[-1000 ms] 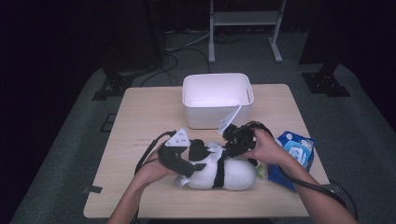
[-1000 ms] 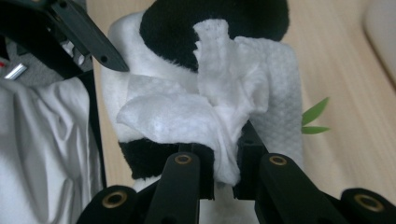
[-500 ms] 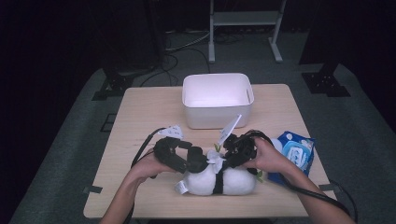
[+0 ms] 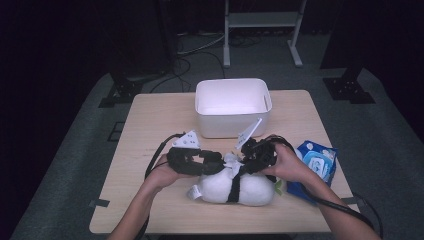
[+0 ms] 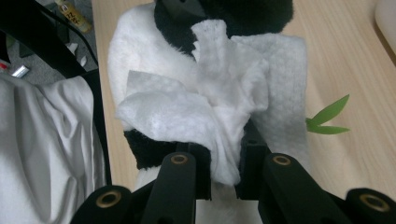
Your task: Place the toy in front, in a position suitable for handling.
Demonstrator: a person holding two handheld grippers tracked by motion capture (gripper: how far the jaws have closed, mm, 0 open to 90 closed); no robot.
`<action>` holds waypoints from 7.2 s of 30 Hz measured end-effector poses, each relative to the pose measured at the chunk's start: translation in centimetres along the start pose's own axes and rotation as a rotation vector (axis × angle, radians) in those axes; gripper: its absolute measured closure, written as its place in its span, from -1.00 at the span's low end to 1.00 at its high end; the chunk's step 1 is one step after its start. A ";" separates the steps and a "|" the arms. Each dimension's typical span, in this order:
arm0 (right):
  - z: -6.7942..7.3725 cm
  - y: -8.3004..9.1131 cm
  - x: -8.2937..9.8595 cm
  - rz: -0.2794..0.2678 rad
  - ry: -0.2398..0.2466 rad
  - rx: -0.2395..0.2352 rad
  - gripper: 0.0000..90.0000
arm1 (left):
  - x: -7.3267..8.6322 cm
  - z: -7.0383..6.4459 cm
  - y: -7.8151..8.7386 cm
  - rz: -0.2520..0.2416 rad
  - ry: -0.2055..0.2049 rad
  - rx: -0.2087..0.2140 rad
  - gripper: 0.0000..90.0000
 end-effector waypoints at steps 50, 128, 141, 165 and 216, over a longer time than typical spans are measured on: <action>3.6 -3.8 2.0 0.144 0.049 -0.068 0.80 | -0.2 1.7 0.9 -0.022 0.026 -0.064 0.70; 0.9 -0.8 -4.1 -0.037 0.036 0.064 0.74 | 2.4 -3.8 0.9 -0.006 0.009 0.164 0.27; 0.1 -1.9 -5.4 -0.025 0.021 0.096 0.73 | 2.5 -3.7 0.9 -0.007 0.006 0.157 0.26; -1.8 2.6 1.2 -0.072 -0.086 0.102 0.72 | 2.4 -3.5 0.7 0.004 0.008 0.151 0.21; -8.4 8.1 14.0 -0.086 -0.377 0.268 0.71 | 2.7 -2.8 1.3 0.014 0.010 0.111 0.15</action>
Point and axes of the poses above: each handheld gripper's, and its own axes: y roughly backward along the jaws, x roughly out of its underside, z roughly to its left, the point moved 7 cm from there along -y, roughly forward along the jaws, and after that the axes turned 11 degrees about -y, right-handed, at the moved point
